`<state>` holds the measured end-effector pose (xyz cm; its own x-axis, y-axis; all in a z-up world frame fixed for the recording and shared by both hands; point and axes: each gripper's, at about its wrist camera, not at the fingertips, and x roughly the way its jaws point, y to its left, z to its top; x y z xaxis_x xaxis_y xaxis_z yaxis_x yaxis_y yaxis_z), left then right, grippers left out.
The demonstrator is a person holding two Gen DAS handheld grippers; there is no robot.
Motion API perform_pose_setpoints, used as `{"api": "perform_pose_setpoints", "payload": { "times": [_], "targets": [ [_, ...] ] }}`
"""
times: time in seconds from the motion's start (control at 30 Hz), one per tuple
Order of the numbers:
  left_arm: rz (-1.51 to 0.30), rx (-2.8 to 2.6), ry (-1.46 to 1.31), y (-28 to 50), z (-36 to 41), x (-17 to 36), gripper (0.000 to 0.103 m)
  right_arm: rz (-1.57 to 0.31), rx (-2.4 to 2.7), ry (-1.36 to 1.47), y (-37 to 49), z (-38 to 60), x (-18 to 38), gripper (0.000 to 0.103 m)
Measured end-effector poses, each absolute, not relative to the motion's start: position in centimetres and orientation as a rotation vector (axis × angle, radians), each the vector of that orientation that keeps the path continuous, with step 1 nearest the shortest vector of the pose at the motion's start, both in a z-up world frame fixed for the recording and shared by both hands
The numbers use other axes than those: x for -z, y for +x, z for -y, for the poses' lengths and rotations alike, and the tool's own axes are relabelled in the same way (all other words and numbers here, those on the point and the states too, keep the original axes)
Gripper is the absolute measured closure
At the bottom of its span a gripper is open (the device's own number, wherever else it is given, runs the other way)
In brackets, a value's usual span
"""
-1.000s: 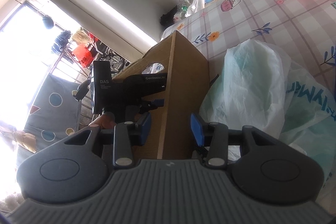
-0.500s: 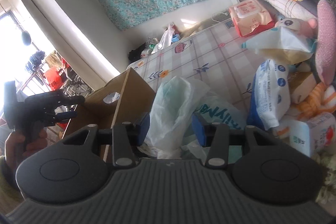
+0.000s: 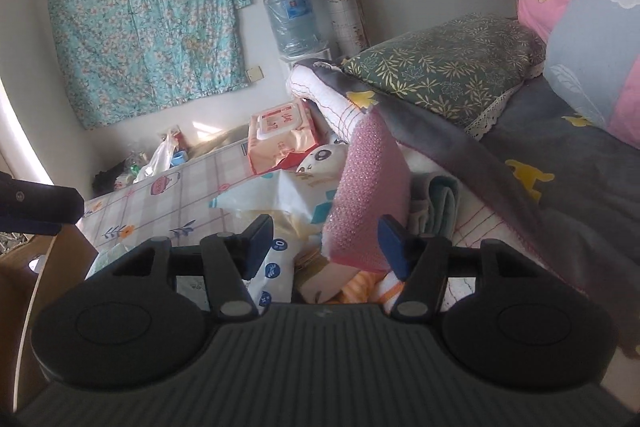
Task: Organize soft objects
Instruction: 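Move the left tool to the pink scrubbing pad and grasp it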
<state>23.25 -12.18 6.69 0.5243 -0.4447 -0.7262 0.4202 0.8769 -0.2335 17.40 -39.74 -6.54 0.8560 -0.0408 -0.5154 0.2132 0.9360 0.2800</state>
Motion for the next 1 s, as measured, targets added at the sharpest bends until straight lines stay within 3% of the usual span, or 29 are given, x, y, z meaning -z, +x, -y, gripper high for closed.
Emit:
{"api": "perform_pose_setpoints", "payload": {
  "times": [0.17, 0.23, 0.37, 0.73, 1.0],
  "targets": [
    [-0.974, 0.529, -0.083, 23.6, 15.2, -3.7, 0.033, -0.595, 0.157, 0.287, 20.9, 40.5, 9.4, 0.048],
    [-1.003, 0.528, -0.093, 23.4, 15.5, -3.0, 0.036, -0.607, 0.161, 0.274, 21.3, 41.0, 10.3, 0.064],
    [-1.005, 0.537, -0.101, 22.5, 15.3, -2.8, 0.036, -0.570, 0.178, 0.252, 19.3, 41.2, 10.0, 0.073],
    [-1.008, 0.648, -0.251, 19.9, 11.8, -4.5, 0.032, -0.432, 0.051, -0.050, 11.3, 32.1, 6.6, 0.074],
    [-1.000, 0.563, -0.253, 18.6, 7.0, -4.1, 0.033, -0.458, -0.128, -0.263, 10.7, 23.4, 8.3, 0.074]
  ]
}}
